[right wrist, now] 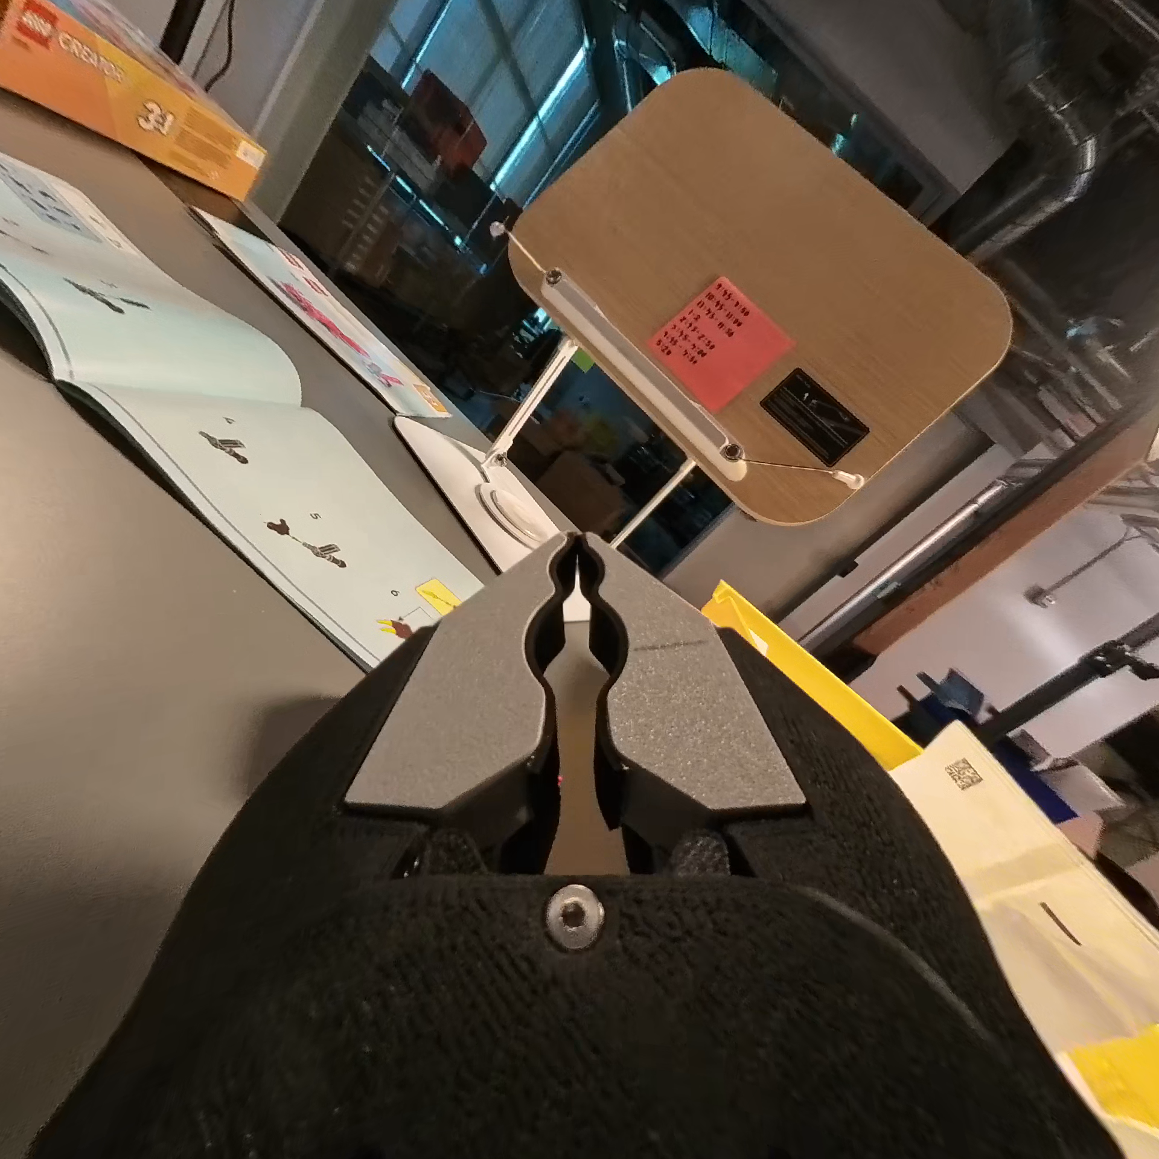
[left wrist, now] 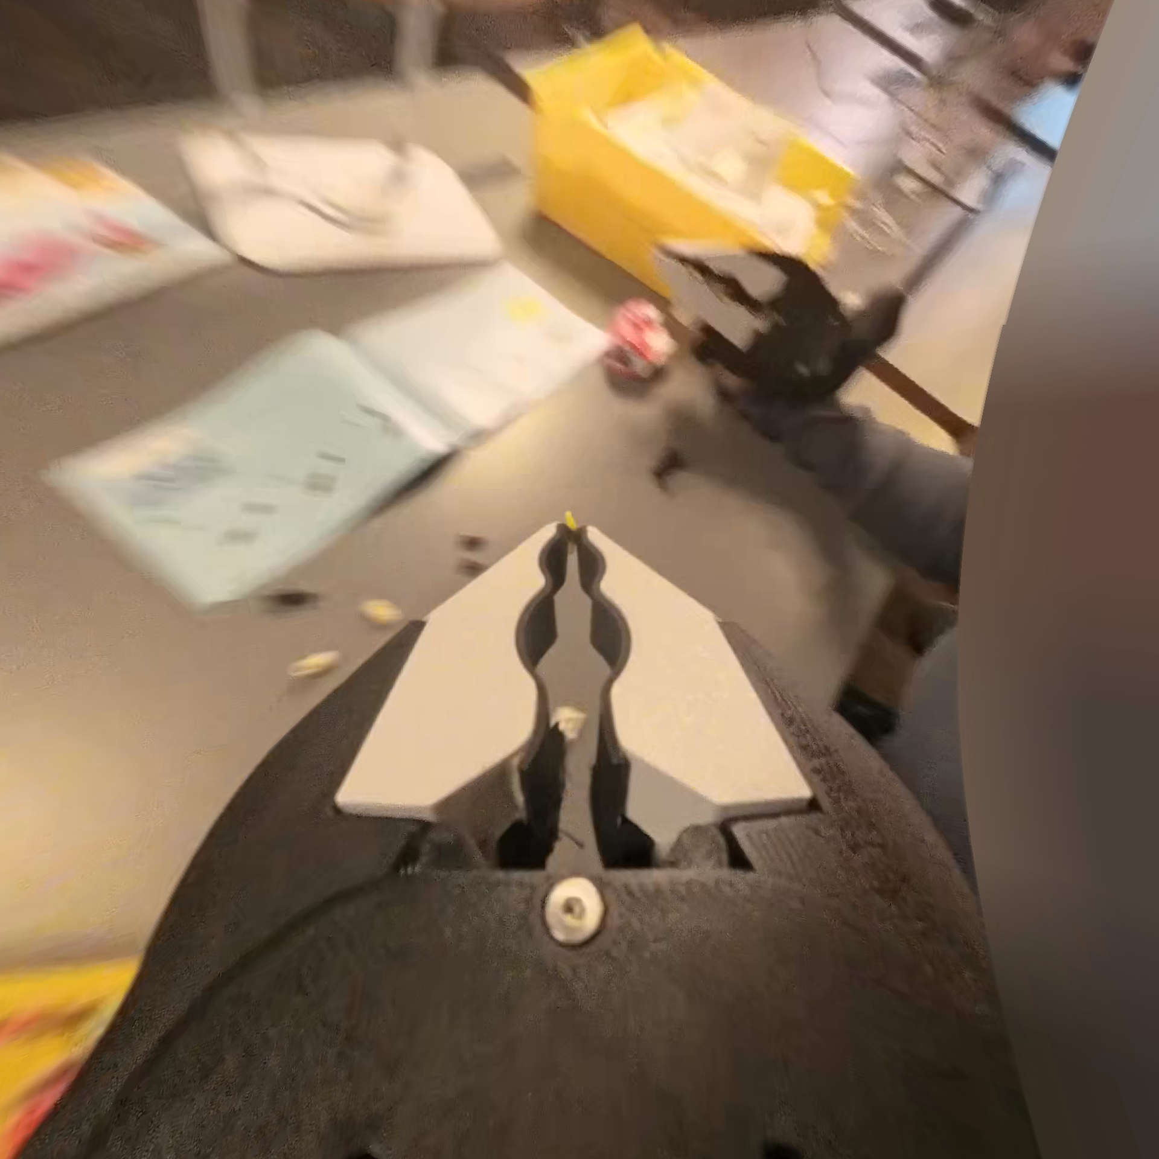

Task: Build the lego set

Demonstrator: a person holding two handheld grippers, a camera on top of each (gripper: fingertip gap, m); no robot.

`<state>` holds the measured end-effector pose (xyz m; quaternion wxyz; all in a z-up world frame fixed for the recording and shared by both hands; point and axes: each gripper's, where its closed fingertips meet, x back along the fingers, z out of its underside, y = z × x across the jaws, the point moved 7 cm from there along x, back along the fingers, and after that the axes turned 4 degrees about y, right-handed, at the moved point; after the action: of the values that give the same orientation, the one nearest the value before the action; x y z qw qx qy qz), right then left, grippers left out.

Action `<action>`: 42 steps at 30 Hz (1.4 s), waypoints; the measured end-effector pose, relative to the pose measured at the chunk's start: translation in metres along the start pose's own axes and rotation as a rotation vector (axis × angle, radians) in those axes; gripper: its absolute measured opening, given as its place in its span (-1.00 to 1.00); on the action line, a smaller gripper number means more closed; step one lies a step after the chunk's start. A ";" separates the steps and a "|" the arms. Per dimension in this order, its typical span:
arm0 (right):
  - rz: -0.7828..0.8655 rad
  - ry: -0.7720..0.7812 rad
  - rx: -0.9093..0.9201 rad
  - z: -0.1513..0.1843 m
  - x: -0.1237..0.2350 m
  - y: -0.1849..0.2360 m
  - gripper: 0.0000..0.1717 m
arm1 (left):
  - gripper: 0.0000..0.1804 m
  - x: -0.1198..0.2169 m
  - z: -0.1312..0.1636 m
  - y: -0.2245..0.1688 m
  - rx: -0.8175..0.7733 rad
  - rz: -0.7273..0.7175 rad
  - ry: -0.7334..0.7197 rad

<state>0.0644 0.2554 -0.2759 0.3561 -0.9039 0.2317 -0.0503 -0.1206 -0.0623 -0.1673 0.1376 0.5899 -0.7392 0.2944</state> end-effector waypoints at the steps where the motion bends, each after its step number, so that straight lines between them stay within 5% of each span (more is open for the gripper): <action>1: 0.000 -0.007 -0.015 0.000 0.000 -0.001 -1.00 | -0.98 -0.031 0.012 -0.010 0.010 0.043 0.055; 4: -0.003 -0.026 -0.059 0.000 0.002 -0.005 -1.00 | -0.98 -0.098 0.040 -0.021 0.015 0.010 0.139; 8: -0.012 -0.051 -0.100 -0.001 0.005 -0.008 -1.00 | -0.98 -0.133 0.060 -0.018 0.026 -0.114 0.265; 19: -0.012 -0.067 -0.138 -0.002 0.007 -0.011 -1.00 | -0.97 -0.149 0.078 -0.014 0.015 -0.222 0.441; 28: -0.011 -0.067 -0.135 -0.002 0.007 -0.011 -1.00 | -0.65 -0.144 0.077 -0.010 0.060 -0.217 0.385; 36: -0.008 -0.068 -0.149 -0.001 0.007 -0.013 -1.00 | -0.65 -0.049 0.032 -0.031 -0.088 -0.201 0.031; 42: -0.009 -0.067 -0.149 -0.001 0.007 -0.013 -1.00 | -0.65 0.095 0.018 0.063 0.103 -0.657 0.002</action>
<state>0.0755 0.2595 -0.2672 0.2953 -0.9300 0.2188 -0.0042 -0.2036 -0.1398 -0.1463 0.1958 0.8027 -0.4935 0.2717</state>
